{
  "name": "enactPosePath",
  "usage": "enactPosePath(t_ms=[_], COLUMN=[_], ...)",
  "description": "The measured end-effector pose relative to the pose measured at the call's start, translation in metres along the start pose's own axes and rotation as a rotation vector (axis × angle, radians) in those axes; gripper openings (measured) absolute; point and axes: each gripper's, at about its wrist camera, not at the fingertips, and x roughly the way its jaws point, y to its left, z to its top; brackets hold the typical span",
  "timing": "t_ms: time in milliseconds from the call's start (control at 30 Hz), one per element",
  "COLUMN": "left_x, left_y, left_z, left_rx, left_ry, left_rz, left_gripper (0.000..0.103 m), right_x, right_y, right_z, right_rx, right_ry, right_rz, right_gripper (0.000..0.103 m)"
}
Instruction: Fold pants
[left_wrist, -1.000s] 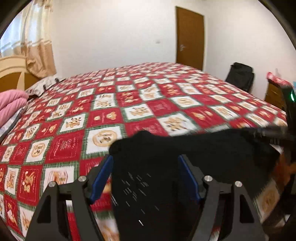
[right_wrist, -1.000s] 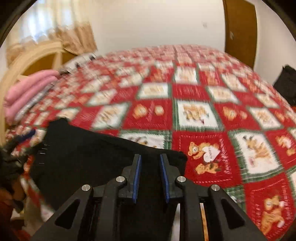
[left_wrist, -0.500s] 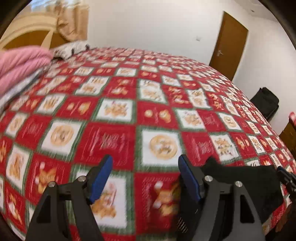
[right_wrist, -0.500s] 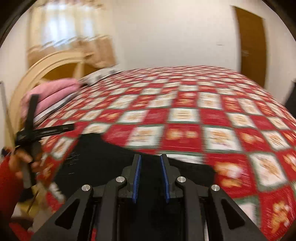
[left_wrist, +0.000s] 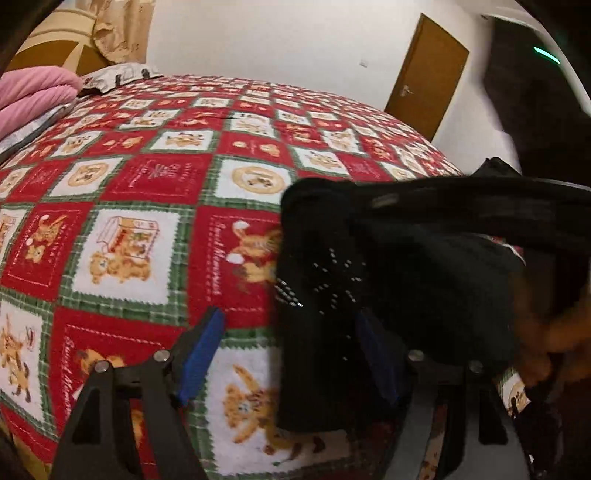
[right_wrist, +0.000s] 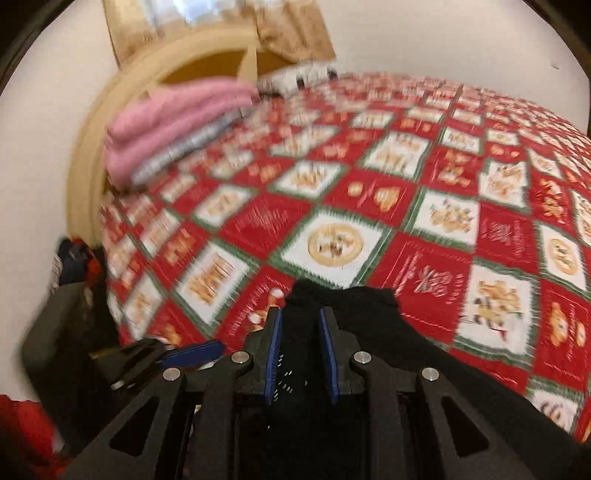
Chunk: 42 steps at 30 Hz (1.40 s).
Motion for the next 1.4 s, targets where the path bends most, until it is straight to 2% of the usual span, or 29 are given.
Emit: enactPosePath(t_ms=[67,167,233,267,367,467,533,567,700,767,800,833,867,967,1033,1100,1267,1333,1400], left_x=[-0.001,-0.001,-0.001,-0.001,0.001,0.002,0.001,0.001,-0.003,-0.003,-0.004,-0.005,-0.006,-0.010,-0.014,-0.020,-0.036,-0.042,-0.051], left_y=[0.000,-0.001,-0.004,-0.006,-0.012,-0.018,-0.013,-0.010,-0.003,-0.007,-0.012,-0.018,-0.023,-0.028,-0.026,-0.019,-0.009,-0.004,-0.002], left_z=[-0.002,-0.003,-0.004,-0.004,-0.005,-0.007,-0.005,-0.004,-0.006,-0.010,-0.012,-0.014,-0.016,-0.020,-0.021,-0.024,-0.029,-0.028,-0.027], left_rx=[-0.001,-0.019,-0.027,-0.029,-0.046,-0.006,-0.029,-0.038,-0.031,-0.010,0.018,0.051,0.077,0.106,0.103,0.096,0.128,0.134,0.145], left_ry=[-0.006,-0.006,-0.002,-0.003,0.023,0.029,0.042,0.049,0.044,0.028,0.016,0.010,-0.003,-0.001,0.007,0.018,0.008,0.000,-0.019], left_rz=[-0.031,-0.085,-0.112,-0.120,-0.202,-0.186,-0.211,-0.222,-0.213,-0.193,-0.167,-0.143,-0.120,-0.118,-0.139,-0.157,-0.135,-0.119,-0.080], left_gripper=[0.069,0.054,0.051,0.051,0.034,0.033,0.033,0.033,0.034,0.034,0.034,0.033,0.033,0.033,0.033,0.033,0.037,0.036,0.037], right_x=[0.029,0.047,0.054,0.056,0.049,0.018,0.004,0.000,0.015,0.057,0.067,0.075,0.085,0.077,0.049,0.027,-0.016,-0.030,-0.037], right_y=[0.001,-0.002,-0.008,-0.010,-0.022,-0.036,-0.034,-0.031,-0.009,-0.002,-0.001,0.004,0.006,-0.009,-0.027,-0.040,-0.052,-0.048,-0.045], right_z=[0.003,0.014,0.023,0.026,0.033,0.033,0.035,0.037,0.042,0.039,0.036,0.037,0.039,0.048,0.046,0.038,0.001,-0.021,-0.036], right_rx=[-0.028,-0.047,-0.013,0.000,0.069,0.156,0.149,0.124,-0.007,-0.049,-0.069,-0.119,-0.143,-0.012,0.108,0.169,0.227,0.232,0.224], right_ry=[0.101,0.131,0.155,0.157,0.088,-0.045,-0.080,-0.081,-0.019,0.126,0.142,0.118,0.134,0.097,-0.011,-0.064,-0.137,-0.161,-0.170], right_rz=[-0.044,-0.083,-0.090,-0.090,-0.062,0.005,0.029,0.013,-0.038,-0.112,-0.137,-0.177,-0.220,-0.164,-0.088,-0.081,-0.053,-0.015,-0.017], right_gripper=[0.022,0.022,0.022,0.022,0.022,0.022,0.022,0.024,0.024,0.026,0.035,0.048,0.050,0.050,0.050,0.050,0.050,0.050,0.050])
